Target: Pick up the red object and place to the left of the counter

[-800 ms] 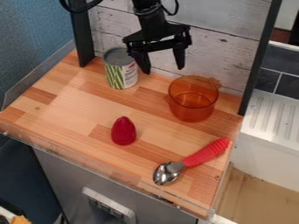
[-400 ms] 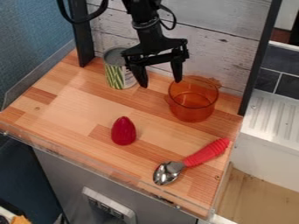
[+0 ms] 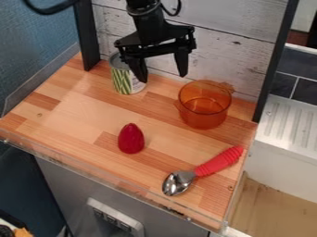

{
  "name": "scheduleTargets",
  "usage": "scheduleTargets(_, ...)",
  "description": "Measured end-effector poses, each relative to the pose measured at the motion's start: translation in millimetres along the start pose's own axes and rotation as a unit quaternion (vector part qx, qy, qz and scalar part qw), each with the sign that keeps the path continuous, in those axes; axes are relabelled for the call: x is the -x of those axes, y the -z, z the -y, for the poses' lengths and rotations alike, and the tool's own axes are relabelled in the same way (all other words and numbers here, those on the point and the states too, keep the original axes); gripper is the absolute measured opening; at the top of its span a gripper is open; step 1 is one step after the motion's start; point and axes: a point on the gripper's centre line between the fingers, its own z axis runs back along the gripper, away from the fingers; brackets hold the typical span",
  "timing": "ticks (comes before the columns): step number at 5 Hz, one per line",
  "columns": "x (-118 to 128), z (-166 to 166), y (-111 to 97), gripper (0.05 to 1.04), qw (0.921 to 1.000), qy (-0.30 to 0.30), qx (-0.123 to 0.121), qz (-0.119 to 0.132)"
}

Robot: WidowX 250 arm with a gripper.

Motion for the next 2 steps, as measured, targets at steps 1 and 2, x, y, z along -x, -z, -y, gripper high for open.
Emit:
scheduleTargets(1, 35.4, -1.3, -5.9, 1.001, 0.9989, -0.022, -0.035, 0.019)
scheduleTargets(2, 68.3, -6.9, 3.4, 1.001, 0.9977, -0.05, -0.046, 0.008)
